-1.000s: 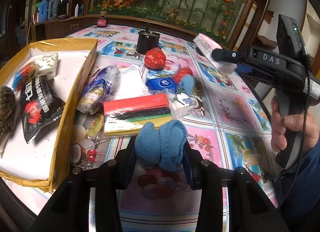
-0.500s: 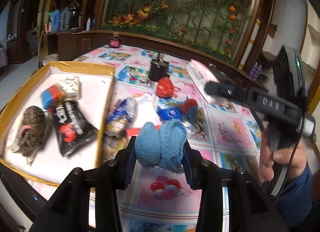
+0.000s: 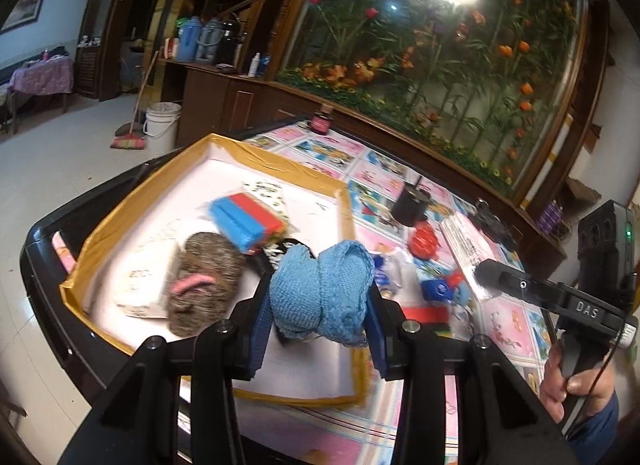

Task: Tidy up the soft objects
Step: 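Carry the blue sock and pink tissue pack over the box with both grippers, then open the left gripper to drop the sock while the right gripper releases the pink pack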

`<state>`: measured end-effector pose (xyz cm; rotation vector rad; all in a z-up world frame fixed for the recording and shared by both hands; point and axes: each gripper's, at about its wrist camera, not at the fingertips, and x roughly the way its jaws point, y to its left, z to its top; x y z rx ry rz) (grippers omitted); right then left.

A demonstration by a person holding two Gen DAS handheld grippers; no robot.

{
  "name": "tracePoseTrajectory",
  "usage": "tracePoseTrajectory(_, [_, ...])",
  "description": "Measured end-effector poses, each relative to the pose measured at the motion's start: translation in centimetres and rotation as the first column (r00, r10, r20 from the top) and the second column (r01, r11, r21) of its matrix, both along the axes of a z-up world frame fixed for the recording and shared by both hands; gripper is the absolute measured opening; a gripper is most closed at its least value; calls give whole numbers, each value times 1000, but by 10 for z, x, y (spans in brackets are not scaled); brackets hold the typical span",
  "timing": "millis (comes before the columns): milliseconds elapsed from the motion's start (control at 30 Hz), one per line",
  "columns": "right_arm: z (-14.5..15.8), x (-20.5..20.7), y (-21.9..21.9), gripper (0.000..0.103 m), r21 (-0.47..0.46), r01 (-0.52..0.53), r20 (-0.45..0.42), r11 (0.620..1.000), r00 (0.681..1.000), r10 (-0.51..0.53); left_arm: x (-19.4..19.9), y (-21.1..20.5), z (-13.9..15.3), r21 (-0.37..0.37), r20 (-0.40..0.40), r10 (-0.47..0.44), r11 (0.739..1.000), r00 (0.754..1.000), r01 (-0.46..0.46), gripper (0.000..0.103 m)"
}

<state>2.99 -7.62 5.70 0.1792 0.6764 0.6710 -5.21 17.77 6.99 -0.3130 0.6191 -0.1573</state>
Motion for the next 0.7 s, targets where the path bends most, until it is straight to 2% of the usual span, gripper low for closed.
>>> tracePoseTrajectory(200, [7, 13, 61, 48, -29, -64, -12, 998, 998, 64, 7, 29, -6, -8, -8, 58, 998, 998, -58, 41])
tracePoseTrajectory(300, [3, 28, 92, 48, -34, -77, -52, 996, 996, 76, 13, 42, -14, -15, -29, 78, 997, 997, -79, 41])
tracePoseTrajectory(500, [-8, 60, 144, 48, -74, -63, -106, 995, 993, 55, 20, 57, -32, -26, -74, 96, 995, 993, -98, 42])
tracePoseTrajectory(700, [-26, 83, 180, 48, -157, -48, -133, 987, 991, 27, 21, 54, -34, 12, -65, 90, 996, 994, -90, 42])
